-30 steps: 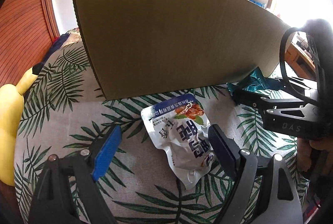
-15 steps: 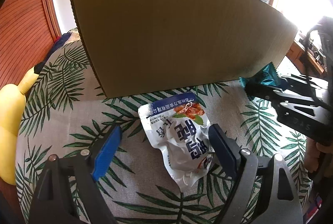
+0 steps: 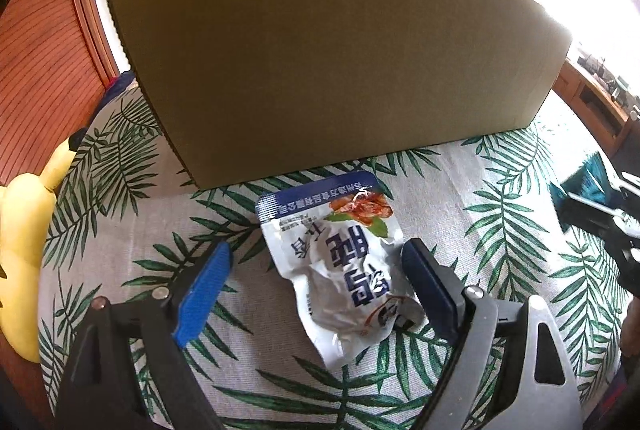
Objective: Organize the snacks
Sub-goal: 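Grasp the white printed bag with the left tool while the right tool grasps the teal foil candy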
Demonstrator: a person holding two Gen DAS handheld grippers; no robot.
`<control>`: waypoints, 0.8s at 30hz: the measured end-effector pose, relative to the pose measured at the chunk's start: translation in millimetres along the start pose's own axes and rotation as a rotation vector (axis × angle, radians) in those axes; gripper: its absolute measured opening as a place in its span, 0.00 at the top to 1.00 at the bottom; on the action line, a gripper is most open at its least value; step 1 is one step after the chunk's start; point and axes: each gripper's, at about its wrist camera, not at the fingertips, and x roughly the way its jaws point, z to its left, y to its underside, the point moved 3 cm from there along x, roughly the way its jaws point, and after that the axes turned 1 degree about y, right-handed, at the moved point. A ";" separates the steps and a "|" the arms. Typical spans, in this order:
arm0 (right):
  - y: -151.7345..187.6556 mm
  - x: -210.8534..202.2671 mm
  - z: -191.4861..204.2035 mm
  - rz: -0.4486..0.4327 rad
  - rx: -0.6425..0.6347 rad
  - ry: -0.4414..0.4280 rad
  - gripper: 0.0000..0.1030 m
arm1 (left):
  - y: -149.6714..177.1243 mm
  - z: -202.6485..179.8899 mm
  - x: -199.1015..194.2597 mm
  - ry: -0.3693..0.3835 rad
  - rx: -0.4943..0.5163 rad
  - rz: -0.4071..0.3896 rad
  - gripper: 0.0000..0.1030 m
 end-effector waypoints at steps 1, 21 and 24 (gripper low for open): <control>4.1 -4.8 -2.8 -0.001 0.004 0.000 0.70 | -0.1 -0.7 0.0 0.000 0.001 0.001 0.14; 39.1 -32.1 -16.8 -0.021 0.076 -0.016 0.70 | -1.1 -32.0 -5.7 0.012 -0.006 0.004 0.16; 38.9 -32.0 -17.1 -0.025 0.082 -0.023 0.70 | -1.0 -35.7 -6.5 0.013 -0.019 0.001 0.16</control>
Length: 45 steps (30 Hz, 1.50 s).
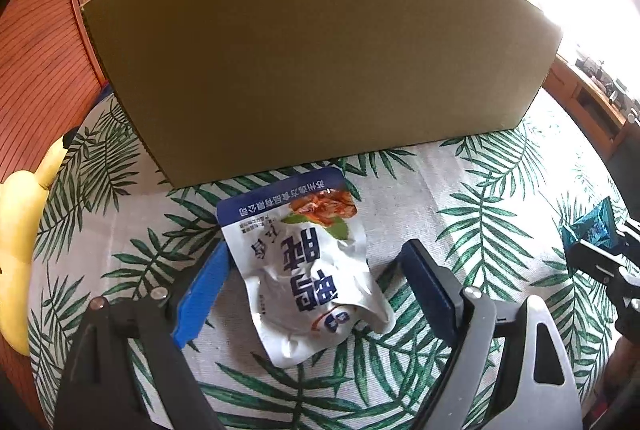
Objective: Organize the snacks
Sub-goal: 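Grasp the white printed bag with the left tool while the right tool grasps the teal foil candy, then carry the white bag and teal candy over the box and release them inside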
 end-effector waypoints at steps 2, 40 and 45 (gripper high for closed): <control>0.3 -0.4 0.2 -0.002 0.000 -0.005 0.70 | -0.7 0.9 0.1 0.003 -0.009 -0.003 0.18; 0.2 -8.4 4.1 -0.054 -0.014 0.005 0.69 | 22.4 -21.8 -69.5 0.067 0.034 -0.110 0.41; -11.2 -14.1 5.0 -0.065 -0.029 -0.001 0.69 | 0.7 -19.5 -87.1 0.074 0.049 -0.161 0.41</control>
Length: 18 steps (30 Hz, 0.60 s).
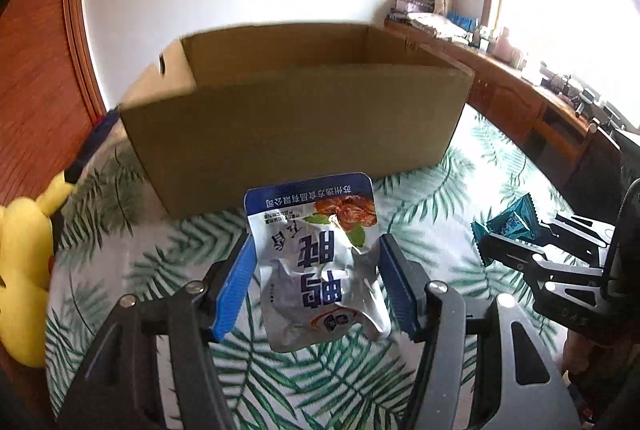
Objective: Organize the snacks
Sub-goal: 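Carry the white bag and teal candy over the box and release them inside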
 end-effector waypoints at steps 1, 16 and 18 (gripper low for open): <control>-5.8 -3.3 0.4 -0.013 -0.006 0.000 0.69 | -6.1 0.9 -3.7 -0.002 0.004 -0.013 0.41; -132.6 -24.1 2.9 -0.189 -0.121 0.007 0.69 | -99.0 24.6 -11.0 -0.017 0.075 -0.168 0.40; -143.9 -17.6 4.1 -0.194 -0.137 0.016 0.69 | -109.6 29.6 -4.2 -0.015 0.073 -0.175 0.40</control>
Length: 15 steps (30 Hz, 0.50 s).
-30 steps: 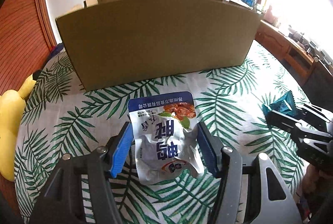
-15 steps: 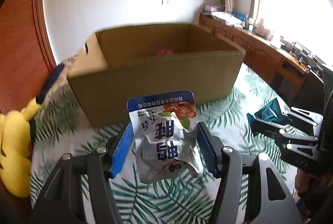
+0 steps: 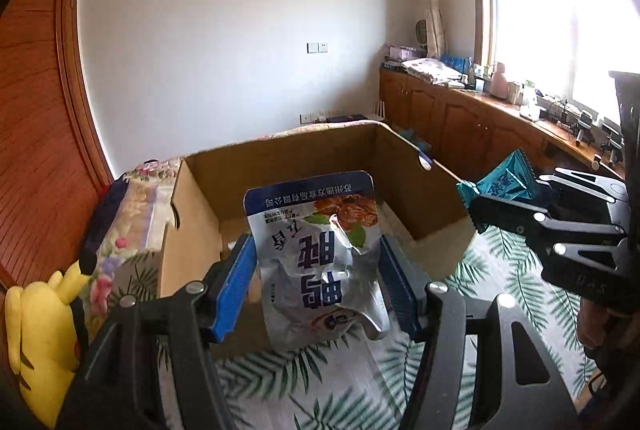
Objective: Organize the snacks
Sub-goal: 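Carry the white bag and teal candy over the box and release them inside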
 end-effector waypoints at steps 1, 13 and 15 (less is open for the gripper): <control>-3.6 4.0 -0.1 -0.001 -0.007 0.004 0.69 | -2.8 2.0 4.0 0.000 -0.001 -0.001 0.40; -15.8 68.5 -4.9 0.050 0.023 -0.039 0.69 | -2.6 31.8 63.5 -0.019 -0.060 0.052 0.40; -14.5 76.9 -6.4 0.059 0.019 -0.035 0.69 | -0.4 33.5 69.5 -0.021 -0.063 0.060 0.40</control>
